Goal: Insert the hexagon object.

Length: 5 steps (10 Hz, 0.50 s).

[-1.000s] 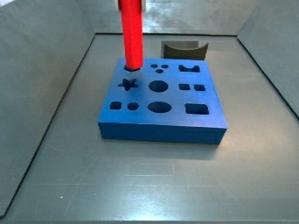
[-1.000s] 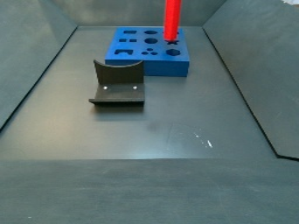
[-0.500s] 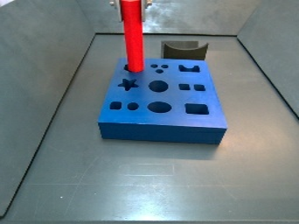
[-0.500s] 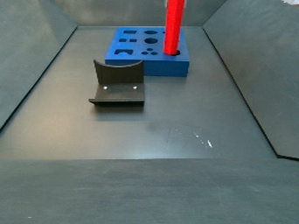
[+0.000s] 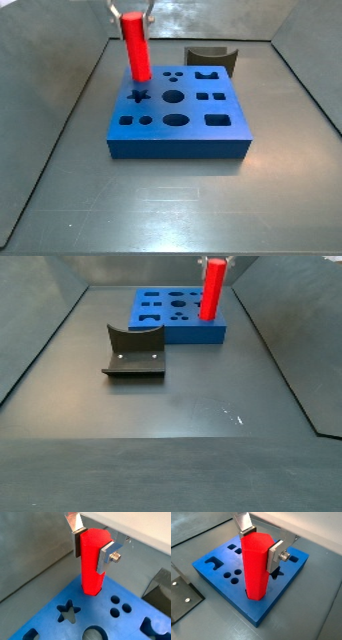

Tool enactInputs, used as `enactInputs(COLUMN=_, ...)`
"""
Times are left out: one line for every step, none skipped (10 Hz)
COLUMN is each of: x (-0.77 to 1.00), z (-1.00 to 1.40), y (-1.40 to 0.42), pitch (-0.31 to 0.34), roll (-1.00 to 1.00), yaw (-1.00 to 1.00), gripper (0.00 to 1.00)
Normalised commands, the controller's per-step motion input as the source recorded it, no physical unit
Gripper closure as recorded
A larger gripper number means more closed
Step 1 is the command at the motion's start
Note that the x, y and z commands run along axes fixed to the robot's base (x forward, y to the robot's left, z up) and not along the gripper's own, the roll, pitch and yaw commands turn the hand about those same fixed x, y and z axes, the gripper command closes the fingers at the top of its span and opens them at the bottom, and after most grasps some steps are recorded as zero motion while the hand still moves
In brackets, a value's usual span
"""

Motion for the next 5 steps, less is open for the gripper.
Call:
enactInputs(x=0.00, z=-0.90, y=0.03, pitch=-0.146, roll=0.00, yaw=-0.20, gripper=1.00)
enactInputs(x=0.02, z=-0.89, y=0.04, pitch=-0.156, roll=0.00, yaw=-0.18, gripper=1.00)
enactInputs(x=0.02, z=-1.00, y=0.05, pitch=-0.081, roll=0.00, yaw=-0.15, gripper=1.00)
enactInputs(x=0.04, z=-0.67, y=0.06, pitch=-0.204, roll=-0.14, yaw=-0.05, gripper=1.00)
enactInputs(x=0.14, z=-0.20, y=0.00, pitch=-0.006, roll=0.00, yaw=0.00, gripper=1.00)
